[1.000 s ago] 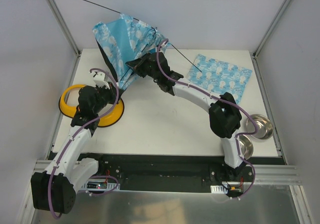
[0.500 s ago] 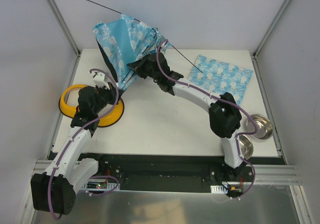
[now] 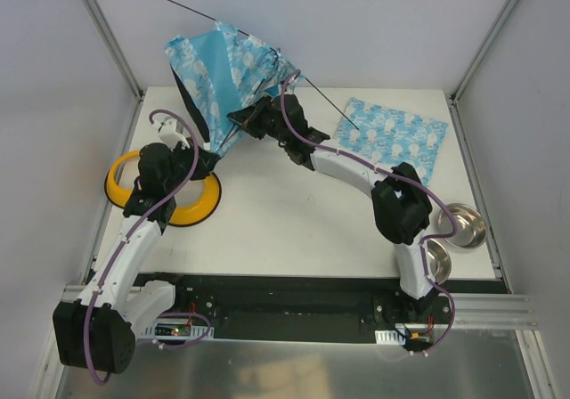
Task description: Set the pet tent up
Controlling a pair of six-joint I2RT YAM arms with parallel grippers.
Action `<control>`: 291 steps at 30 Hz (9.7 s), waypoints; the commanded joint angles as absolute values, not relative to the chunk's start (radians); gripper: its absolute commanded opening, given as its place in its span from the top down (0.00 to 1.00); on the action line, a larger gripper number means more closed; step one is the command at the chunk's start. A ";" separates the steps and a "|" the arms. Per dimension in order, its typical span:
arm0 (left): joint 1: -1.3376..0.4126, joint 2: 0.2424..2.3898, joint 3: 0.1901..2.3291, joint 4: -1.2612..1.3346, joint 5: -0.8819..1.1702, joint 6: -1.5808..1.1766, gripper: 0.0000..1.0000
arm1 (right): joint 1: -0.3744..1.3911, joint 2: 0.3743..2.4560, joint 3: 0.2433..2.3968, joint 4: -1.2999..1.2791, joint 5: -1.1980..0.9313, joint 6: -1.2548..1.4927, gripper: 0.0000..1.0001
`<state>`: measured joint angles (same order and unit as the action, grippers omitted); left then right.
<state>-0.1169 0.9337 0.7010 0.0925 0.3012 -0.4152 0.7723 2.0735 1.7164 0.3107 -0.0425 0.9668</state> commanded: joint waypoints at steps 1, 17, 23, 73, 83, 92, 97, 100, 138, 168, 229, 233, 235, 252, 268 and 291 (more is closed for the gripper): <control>-0.114 0.931 0.736 0.003 0.256 -0.531 1.00 | 0.716 2.071 1.710 0.364 0.141 0.901 1.00; -0.114 0.953 0.773 -0.023 0.206 -0.609 1.00 | 0.837 2.071 1.729 0.330 0.111 0.828 1.00; -0.114 0.963 0.775 -0.025 0.161 -0.637 1.00 | 0.867 2.042 1.692 0.319 0.046 0.778 1.00; -0.114 1.006 0.778 -0.005 0.115 -0.583 1.00 | 0.904 1.865 1.457 0.416 -0.134 0.790 1.00; -0.114 0.959 0.762 -0.005 0.176 -0.480 1.00 | 0.784 1.856 1.493 0.514 -0.063 0.882 1.00; -0.114 0.942 0.657 0.164 0.290 -0.405 1.00 | 0.696 1.910 1.523 0.653 -0.032 1.063 1.00; -0.114 0.940 0.624 0.190 0.324 -0.362 1.00 | 0.695 1.939 1.566 0.655 -0.006 1.074 1.00; -0.114 0.927 0.604 0.210 0.322 -0.353 1.00 | 0.695 1.947 1.562 0.669 0.067 1.045 1.00; -0.114 0.900 0.595 0.189 0.241 -0.345 1.00 | 0.698 1.990 1.618 0.410 0.380 0.949 1.00; -0.114 0.894 0.606 0.172 0.212 -0.347 1.00 | 0.687 1.954 1.643 0.130 0.502 1.146 1.00; -0.114 0.916 0.624 0.175 0.244 -0.371 1.00 | 0.704 1.976 1.655 0.112 0.359 1.080 1.00; -0.114 0.917 0.627 0.173 0.244 -0.373 1.00 | 0.709 1.971 1.643 0.117 0.339 1.075 1.00; -0.114 0.919 0.626 0.172 0.245 -0.373 1.00 | 0.712 1.965 1.629 0.135 0.319 1.078 1.00; -0.114 0.922 0.630 0.178 0.256 -0.379 1.00 | 0.749 1.996 1.650 0.121 0.281 1.028 1.00; -0.114 0.930 0.627 0.187 0.275 -0.387 1.00 | 0.776 2.022 1.644 0.314 0.186 0.960 1.00; -0.114 0.954 0.637 0.189 0.333 -0.382 1.00 | 0.831 2.036 1.620 0.363 0.123 0.833 1.00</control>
